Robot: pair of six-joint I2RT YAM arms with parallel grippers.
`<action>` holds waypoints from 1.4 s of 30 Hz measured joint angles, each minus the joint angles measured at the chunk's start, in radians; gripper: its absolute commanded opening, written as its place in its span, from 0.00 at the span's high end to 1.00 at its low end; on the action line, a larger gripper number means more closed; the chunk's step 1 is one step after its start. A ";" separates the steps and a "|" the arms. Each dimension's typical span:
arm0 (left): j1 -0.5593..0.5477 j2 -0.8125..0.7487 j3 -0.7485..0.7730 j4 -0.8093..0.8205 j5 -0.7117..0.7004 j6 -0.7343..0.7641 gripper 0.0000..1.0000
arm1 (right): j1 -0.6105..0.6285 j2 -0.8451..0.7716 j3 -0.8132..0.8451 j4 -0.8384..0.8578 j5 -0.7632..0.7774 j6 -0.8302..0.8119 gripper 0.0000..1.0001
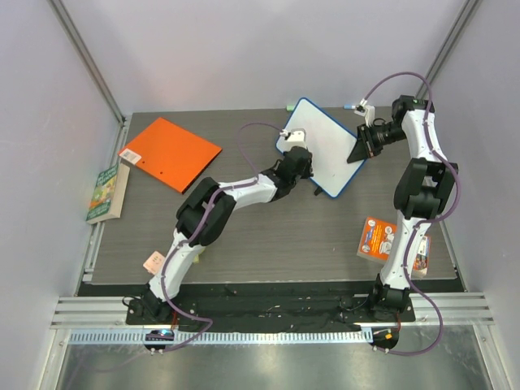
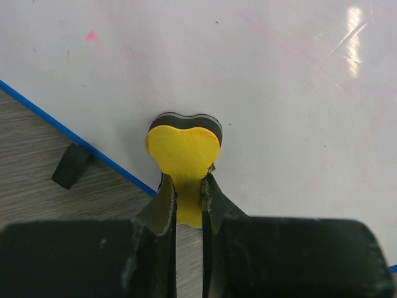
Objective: Erase the whiteboard
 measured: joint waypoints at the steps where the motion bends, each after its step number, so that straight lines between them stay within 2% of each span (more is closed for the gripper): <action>1: -0.007 0.000 0.000 0.000 -0.011 0.005 1.00 | 0.000 0.000 0.000 0.000 0.000 0.000 0.98; 14: 0.062 0.000 0.079 -0.069 0.023 0.025 1.00 | 0.002 0.006 0.000 0.019 -0.022 -0.005 0.99; 26: 0.160 0.051 0.353 -0.056 0.026 0.094 1.00 | 0.010 0.006 0.000 0.009 -0.037 -0.067 0.98; 30: 0.143 0.092 0.423 -0.076 0.055 0.124 1.00 | 0.009 0.006 0.000 0.009 -0.032 -0.050 0.99; 42: -0.014 0.089 0.355 -0.101 0.078 0.199 1.00 | -0.004 0.008 0.003 0.004 -0.007 0.006 0.98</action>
